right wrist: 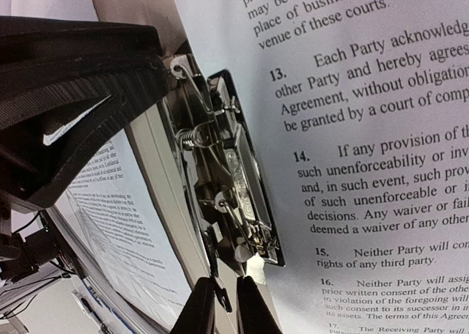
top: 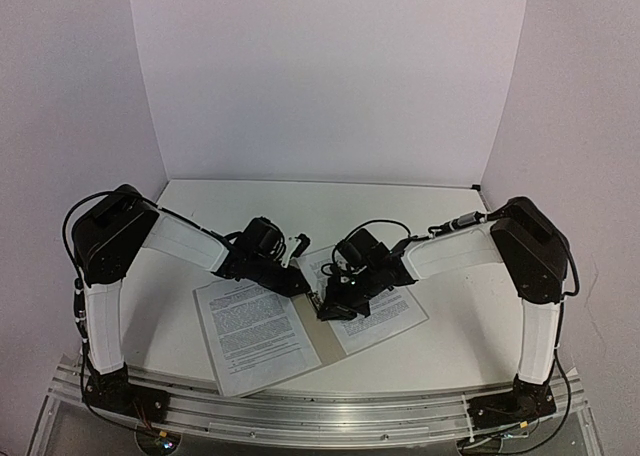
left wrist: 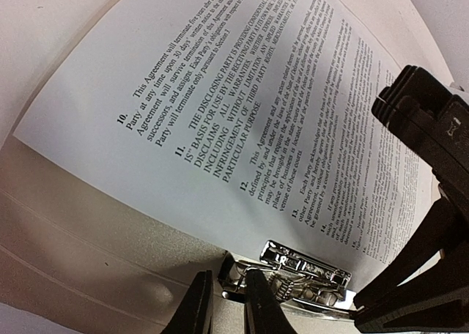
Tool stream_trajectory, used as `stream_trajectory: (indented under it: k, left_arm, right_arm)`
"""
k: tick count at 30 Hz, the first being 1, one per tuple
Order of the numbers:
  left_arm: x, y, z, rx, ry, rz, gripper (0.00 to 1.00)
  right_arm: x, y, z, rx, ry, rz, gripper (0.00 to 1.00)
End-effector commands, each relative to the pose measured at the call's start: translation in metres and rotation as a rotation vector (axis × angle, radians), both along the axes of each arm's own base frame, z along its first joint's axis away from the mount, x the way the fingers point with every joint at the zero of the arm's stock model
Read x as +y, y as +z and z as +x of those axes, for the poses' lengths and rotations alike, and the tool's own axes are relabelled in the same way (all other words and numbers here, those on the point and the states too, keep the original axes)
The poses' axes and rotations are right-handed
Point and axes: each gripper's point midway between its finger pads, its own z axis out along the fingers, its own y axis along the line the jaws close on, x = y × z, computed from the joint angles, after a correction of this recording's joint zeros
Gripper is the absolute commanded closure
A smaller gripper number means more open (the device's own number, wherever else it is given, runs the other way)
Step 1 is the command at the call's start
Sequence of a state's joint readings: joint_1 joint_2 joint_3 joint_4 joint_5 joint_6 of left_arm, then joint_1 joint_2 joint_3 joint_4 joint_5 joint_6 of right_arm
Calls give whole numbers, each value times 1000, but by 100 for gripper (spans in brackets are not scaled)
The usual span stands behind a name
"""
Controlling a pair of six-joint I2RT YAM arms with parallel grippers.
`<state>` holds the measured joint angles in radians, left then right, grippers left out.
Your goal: Put the files into the folder
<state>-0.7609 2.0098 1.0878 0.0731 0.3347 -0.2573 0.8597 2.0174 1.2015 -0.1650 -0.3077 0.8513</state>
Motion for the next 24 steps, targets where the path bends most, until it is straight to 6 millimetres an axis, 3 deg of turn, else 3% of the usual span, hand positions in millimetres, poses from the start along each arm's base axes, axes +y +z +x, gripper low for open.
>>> stream_trajectory:
  k: [1,15,17,19,24]
  left_arm:
    - [48,-56,-30,153,27,206,85]
    - [51,-55,-28,157,34,203,85]
    - [52,-56,-29,159,34,205,85]
    - [52,-56,-29,159,35,205,85]
    - [52,-55,-28,157,35,203,85]
  right_arm:
    - [-79,-64,-13,77,-117,-358,89]
    - [-107,-91,-32,151,-186,-461,99]
    - [-105,-87,-29,140,-187,-455,97]
    - [-99,-73,-17,89,-186,-441,88]
    - [-100,-45,7,-16,-196,-487,89]
